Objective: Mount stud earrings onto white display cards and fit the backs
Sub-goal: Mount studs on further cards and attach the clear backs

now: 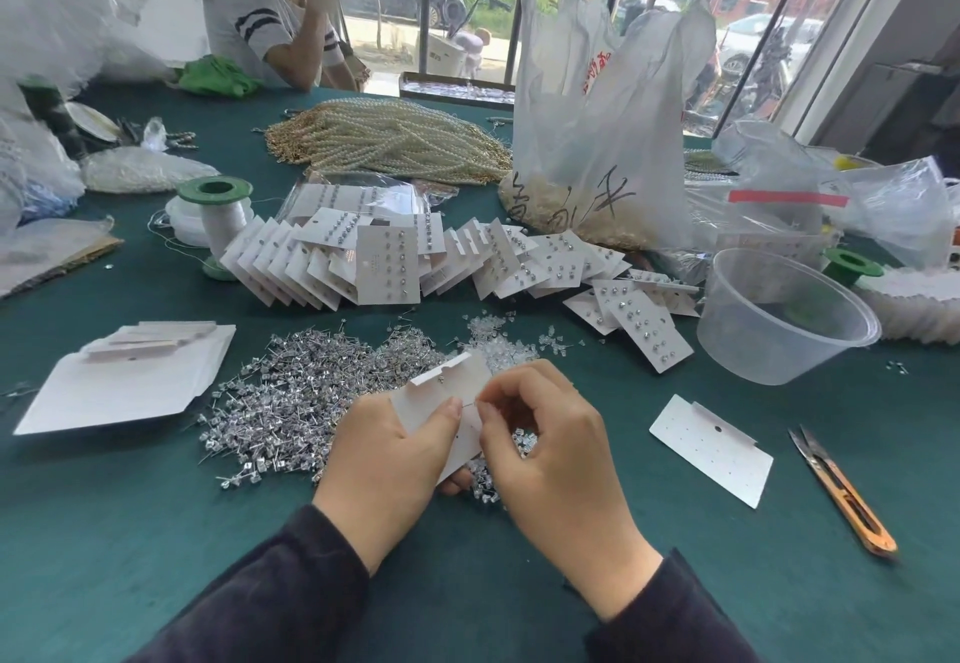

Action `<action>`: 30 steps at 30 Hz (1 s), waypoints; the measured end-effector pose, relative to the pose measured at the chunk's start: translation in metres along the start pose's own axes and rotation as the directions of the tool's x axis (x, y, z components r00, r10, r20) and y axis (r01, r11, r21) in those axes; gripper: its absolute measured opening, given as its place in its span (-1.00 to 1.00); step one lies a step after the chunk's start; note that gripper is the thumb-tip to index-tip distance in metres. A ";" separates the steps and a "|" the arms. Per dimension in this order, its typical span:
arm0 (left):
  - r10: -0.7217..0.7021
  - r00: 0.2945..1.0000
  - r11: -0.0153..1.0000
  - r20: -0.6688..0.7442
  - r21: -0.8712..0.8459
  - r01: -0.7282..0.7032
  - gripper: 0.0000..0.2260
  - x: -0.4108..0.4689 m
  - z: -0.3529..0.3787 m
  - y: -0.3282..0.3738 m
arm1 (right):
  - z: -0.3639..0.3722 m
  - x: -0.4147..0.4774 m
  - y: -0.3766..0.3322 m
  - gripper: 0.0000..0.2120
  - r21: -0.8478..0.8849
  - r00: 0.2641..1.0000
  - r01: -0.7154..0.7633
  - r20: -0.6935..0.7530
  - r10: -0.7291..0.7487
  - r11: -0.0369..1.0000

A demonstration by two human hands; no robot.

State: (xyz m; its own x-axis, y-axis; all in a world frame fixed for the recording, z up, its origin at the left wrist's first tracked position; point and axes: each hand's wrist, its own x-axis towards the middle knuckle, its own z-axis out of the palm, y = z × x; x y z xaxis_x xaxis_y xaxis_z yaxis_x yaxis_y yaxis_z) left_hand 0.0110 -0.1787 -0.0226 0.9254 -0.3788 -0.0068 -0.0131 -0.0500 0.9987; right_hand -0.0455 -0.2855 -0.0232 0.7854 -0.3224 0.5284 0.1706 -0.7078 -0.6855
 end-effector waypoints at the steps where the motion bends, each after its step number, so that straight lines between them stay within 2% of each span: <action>1: 0.004 1.000 1.000 0.001 0.005 -0.004 -0.83 0.000 0.000 0.000 | 0.000 0.000 0.000 -0.93 -0.003 1.000 0.003 0.004 -0.003 1.000; 12: -0.002 1.000 1.000 -0.004 0.006 0.002 -0.83 0.001 0.001 -0.001 | 0.002 -0.001 0.000 -0.94 0.006 1.000 -0.001 -0.013 0.001 1.000; 30: 0.085 0.996 0.979 -0.008 0.188 -0.082 -0.79 0.001 0.000 -0.009 | 0.004 -0.003 0.003 -0.88 -0.012 0.995 -0.081 0.057 0.081 0.997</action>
State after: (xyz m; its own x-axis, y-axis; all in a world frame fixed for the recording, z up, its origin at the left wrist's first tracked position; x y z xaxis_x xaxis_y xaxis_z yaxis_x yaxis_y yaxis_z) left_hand 0.0117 -0.1790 -0.0316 0.9239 -0.3745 0.0782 -0.1596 -0.1916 0.9684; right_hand -0.0452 -0.2840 -0.0285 0.8294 -0.3423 0.4414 0.0995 -0.6870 -0.7198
